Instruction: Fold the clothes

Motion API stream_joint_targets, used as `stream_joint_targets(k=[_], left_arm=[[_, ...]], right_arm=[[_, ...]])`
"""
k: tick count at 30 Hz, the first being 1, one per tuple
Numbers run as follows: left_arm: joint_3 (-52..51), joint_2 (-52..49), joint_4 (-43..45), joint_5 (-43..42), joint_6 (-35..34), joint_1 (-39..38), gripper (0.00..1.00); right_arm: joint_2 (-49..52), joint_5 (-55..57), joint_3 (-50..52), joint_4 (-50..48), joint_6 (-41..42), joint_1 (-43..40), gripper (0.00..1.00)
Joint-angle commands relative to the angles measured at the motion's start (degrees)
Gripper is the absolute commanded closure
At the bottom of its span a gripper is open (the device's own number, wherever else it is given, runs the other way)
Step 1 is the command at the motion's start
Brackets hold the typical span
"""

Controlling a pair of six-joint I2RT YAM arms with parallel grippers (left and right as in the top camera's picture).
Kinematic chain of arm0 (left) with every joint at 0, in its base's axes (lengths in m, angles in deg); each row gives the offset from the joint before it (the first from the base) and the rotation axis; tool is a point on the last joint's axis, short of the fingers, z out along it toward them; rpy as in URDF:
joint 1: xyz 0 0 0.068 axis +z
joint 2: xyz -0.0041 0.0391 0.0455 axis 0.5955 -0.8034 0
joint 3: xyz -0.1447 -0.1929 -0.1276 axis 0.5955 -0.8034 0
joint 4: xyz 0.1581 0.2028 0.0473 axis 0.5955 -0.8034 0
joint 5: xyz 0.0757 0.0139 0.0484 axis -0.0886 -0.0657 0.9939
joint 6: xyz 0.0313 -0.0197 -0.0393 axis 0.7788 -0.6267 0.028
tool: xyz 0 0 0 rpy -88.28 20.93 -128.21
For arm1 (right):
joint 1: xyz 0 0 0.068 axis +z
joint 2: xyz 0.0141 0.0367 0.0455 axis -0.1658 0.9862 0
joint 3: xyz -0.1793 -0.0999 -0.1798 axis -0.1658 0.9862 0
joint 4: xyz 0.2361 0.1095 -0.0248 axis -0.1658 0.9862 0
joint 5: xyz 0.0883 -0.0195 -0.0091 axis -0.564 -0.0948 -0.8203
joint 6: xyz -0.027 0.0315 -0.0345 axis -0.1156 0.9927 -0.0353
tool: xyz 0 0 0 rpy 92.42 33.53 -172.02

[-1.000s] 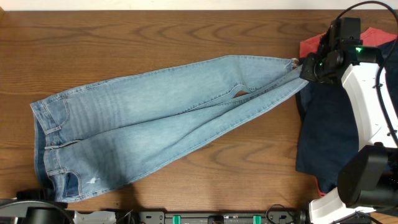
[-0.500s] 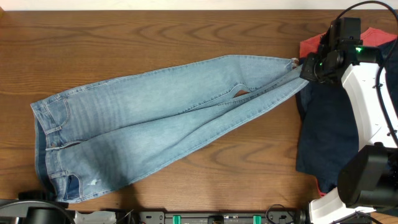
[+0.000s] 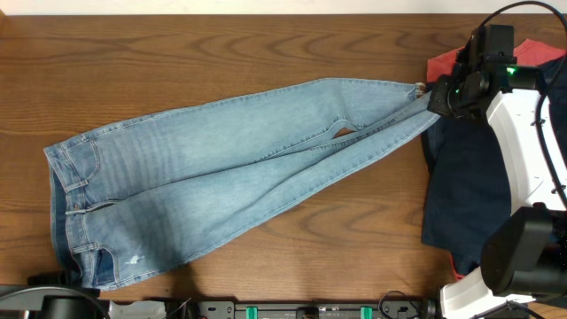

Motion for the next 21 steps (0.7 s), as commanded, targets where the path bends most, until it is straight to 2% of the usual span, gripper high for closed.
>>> stream_joint_targets(k=[1, 6, 8, 10, 14, 21], left_arm=[[1.1, 1.8, -1.6, -1.2, 1.8, 0.3, 0.44], [1.2, 2.0, -2.1, -2.3, 1.4, 2.1, 0.45], [1.2, 2.2, -0.6, -8.0, 3.8, 2.7, 0.44], [1.3, 2.4, 0.8, -13.9, 7.1, 2.8, 0.29], [1.5, 2.5, 0.7, -14.9, 8.5, 2.8, 0.26], [0.9, 2.5, -3.1, -11.7, 9.6, 2.8, 0.42]], right_arm=[[-0.3, 0.7, -0.4, -0.8, -0.2, -0.9, 0.99], [-0.3, 0.7, -0.4, -0.9, 0.2, -0.9, 0.99], [-0.3, 0.7, -0.4, -0.7, 0.1, -0.9, 0.99], [-0.3, 0.7, -0.4, -0.7, 0.2, -0.9, 0.99], [-0.3, 0.7, -0.4, -0.7, 0.2, -0.9, 0.99], [-0.3, 0.7, -0.4, -1.4, 0.2, -0.9, 0.98]])
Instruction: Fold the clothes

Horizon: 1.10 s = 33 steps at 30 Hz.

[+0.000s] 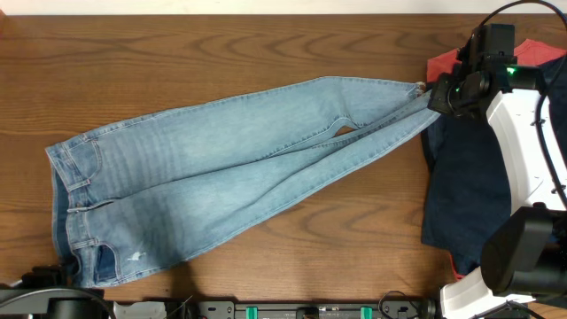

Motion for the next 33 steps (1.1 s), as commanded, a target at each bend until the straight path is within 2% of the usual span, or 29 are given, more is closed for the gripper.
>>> stream_joint_targets(k=[1, 4, 8, 12, 17, 23, 25, 28, 33], left_arm=[[0.6, 1.1, -0.9, -0.3, 1.5, 0.1, 0.42], [0.6, 1.1, -0.9, -0.9, 1.5, 0.1, 0.42], [0.6, 1.1, -1.4, -0.1, 1.9, 0.2, 0.36], [0.4, 1.1, -2.7, 1.6, 1.7, 0.2, 0.35], [0.3, 1.1, -1.6, -3.6, 4.7, 0.1, 0.32], [0.3, 1.1, -1.6, 2.9, 1.8, 0.1, 0.34], [0.3, 1.1, -1.3, 2.0, 1.6, -0.1, 0.37], [0.7, 1.3, -0.4, -0.4, 2.0, -2.1, 0.4], [5.1, 3.6, -0.7, 0.8, 3.4, -11.0, 0.4]], right_arm=[[-0.3, 0.5, -0.4, -0.4, 0.2, -0.9, 0.98], [-0.3, 0.4, -0.4, -0.2, 0.1, -0.9, 0.98], [-0.3, 0.4, -0.4, -0.2, 0.1, -0.9, 0.97], [-0.3, 0.4, -0.4, -1.0, 0.2, -0.9, 0.97], [-0.3, 0.3, -0.4, -2.3, 0.2, -0.9, 0.97], [-0.3, 0.2, -0.4, -2.4, 0.2, -0.9, 0.96], [-0.3, 0.1, -0.4, -2.4, 0.2, -0.9, 0.96], [-0.3, -0.3, -0.4, -2.4, 0.5, -0.9, 0.96], [-0.3, -0.3, -0.4, -2.5, 1.0, -0.9, 0.96]])
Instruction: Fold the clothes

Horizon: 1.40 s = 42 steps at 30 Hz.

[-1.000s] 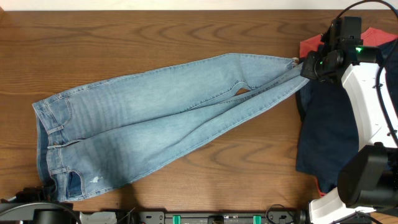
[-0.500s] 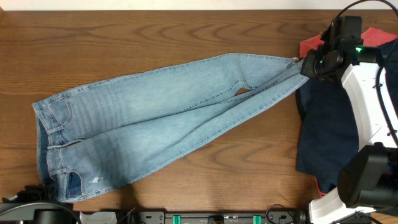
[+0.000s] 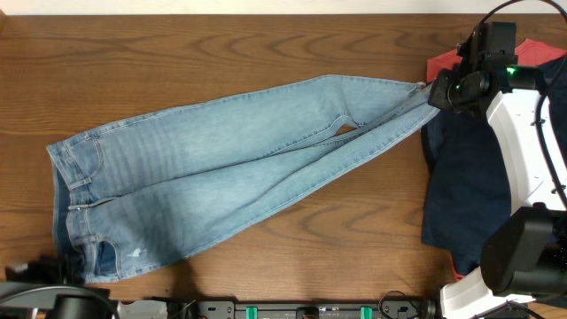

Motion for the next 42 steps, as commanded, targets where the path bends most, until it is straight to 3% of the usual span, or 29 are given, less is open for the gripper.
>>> stream_joint_targets(k=[1, 8, 12, 14, 18, 19, 26, 32, 42], left_arm=[[5.5, 3.3, -0.5, 0.6, 1.0, -6.9, 0.4], [13.9, 4.9, -2.8, 1.1, 0.7, -16.6, 0.35], [14.9, 4.9, 2.2, -0.9, 0.8, -23.5, 0.36], [14.9, 4.6, 6.0, 0.8, 0.8, -27.8, 0.48], [14.9, 2.6, 10.8, 9.6, 0.7, -35.8, 0.92], [14.9, 1.6, 12.3, 11.3, 0.7, -37.7, 0.94], [14.9, -6.4, 20.4, 14.3, 0.3, -44.6, 0.94], [14.9, -14.4, 25.0, 15.8, -4.0, -45.4, 0.94], [14.9, -25.7, 38.3, 15.9, -5.3, -49.6, 0.94]], right_arm=[[-0.3, 0.1, -0.4, -0.1, 0.8, -0.9, 0.96], [-0.3, 0.1, -0.4, 0.8, 0.8, -0.9, 0.94], [-0.3, -0.9, -0.4, 0.8, 0.8, -0.8, 0.96], [-0.3, -2.9, -0.4, 1.0, 0.8, -0.8, 0.99], [-0.3, -8.3, -0.4, 2.1, 0.8, -0.7, 0.99], [-0.3, -9.3, -0.4, 2.4, 0.8, -0.7, 0.99], [-0.3, -12.4, -0.4, 3.5, 0.8, -0.6, 0.99], [-0.3, -16.0, -0.3, 3.9, 0.9, 0.2, 0.99], [-0.3, -15.9, -0.3, 0.3, 2.6, 3.8, 0.99]])
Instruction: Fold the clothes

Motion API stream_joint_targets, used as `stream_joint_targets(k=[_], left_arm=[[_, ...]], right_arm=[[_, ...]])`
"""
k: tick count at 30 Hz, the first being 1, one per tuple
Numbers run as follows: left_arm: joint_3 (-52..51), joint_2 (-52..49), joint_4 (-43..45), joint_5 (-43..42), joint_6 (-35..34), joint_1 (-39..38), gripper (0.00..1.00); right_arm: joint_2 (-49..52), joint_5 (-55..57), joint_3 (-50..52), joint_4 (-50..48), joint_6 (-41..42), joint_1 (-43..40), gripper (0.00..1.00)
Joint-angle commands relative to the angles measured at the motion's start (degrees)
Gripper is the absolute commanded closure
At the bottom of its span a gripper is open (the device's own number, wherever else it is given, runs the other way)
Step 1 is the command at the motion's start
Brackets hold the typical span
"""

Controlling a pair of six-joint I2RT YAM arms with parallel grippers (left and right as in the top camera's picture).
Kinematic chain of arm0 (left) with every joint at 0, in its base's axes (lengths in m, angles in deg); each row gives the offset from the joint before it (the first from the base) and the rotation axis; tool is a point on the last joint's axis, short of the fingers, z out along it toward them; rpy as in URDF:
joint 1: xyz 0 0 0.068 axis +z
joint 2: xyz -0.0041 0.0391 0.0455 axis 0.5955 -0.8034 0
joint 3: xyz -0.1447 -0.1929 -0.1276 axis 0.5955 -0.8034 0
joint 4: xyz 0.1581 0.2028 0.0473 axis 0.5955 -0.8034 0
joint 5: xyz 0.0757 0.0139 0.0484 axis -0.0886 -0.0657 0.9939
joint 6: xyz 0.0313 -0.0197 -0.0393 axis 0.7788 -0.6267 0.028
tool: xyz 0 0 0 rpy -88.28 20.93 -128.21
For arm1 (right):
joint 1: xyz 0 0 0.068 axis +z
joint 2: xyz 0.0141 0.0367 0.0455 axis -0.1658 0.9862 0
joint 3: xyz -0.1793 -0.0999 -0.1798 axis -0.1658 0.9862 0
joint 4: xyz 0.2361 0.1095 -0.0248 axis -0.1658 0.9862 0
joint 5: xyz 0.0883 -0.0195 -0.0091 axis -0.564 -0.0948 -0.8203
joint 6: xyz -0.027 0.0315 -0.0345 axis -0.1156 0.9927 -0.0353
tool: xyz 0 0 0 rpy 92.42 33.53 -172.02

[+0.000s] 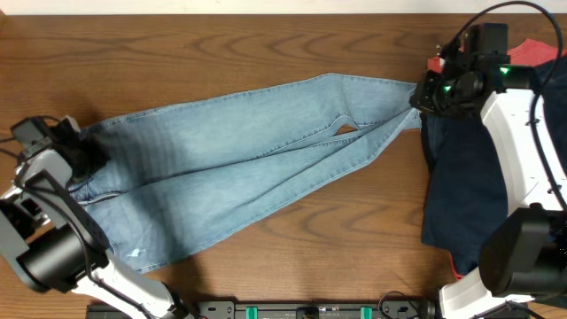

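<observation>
Light blue jeans (239, 151) lie spread across the table, waist to the left and both legs running right. My left gripper (78, 152) is down on the top of the waistband, which is bunched under it; the fingers look closed on the denim. At the far right my right gripper (419, 96) is shut on the leg hems, holding them just off the wood.
A pile of dark navy (465, 186) and red clothes (532, 49) lies along the right edge under the right arm. The wooden table (221, 35) shows bare behind the jeans and in front of the legs.
The left arm has come up from the front edge onto the waistband, and the waist has shifted right and bunched. The right gripper and the hems have moved slightly left.
The jeans first lay flat with the right gripper shut on the hems and the left arm barely in view at the front left corner. It stayed so through the two later moments. Now the left gripper is on the waistband and both ends have drawn inward.
</observation>
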Motion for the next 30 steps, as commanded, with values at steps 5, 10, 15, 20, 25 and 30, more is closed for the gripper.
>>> stream_joint_targets(k=[5, 10, 15, 20, 25, 30], left_arm=[[1.4, -13.2, 11.5, 3.0, -8.7, -7.0, 0.94], [9.4, -16.4, 11.6, 1.9, -11.2, -11.5, 0.94], [20.2, -14.4, -3.4, 2.1, -6.6, -13.9, 0.88], [26.8, -8.2, -21.6, 2.1, -8.2, -10.8, 0.63], [27.0, -0.8, -37.3, 2.1, -14.6, -2.3, 0.53], [24.6, 0.7, -46.8, -2.6, -16.2, 8.8, 0.54]], right_arm=[[-0.3, -1.0, -0.3, -3.8, 2.9, 3.1, 0.99], [-0.3, 0.4, -0.3, -6.2, 3.4, 4.9, 0.99], [-0.3, 1.9, -0.3, -7.4, 4.2, 5.5, 0.99], [-0.3, 1.9, -0.3, -7.3, 3.8, 5.5, 0.99], [-0.3, 4.5, -0.3, -6.7, 3.7, 5.2, 0.99], [-0.3, 5.3, -0.3, -6.1, 3.7, 5.1, 0.99]])
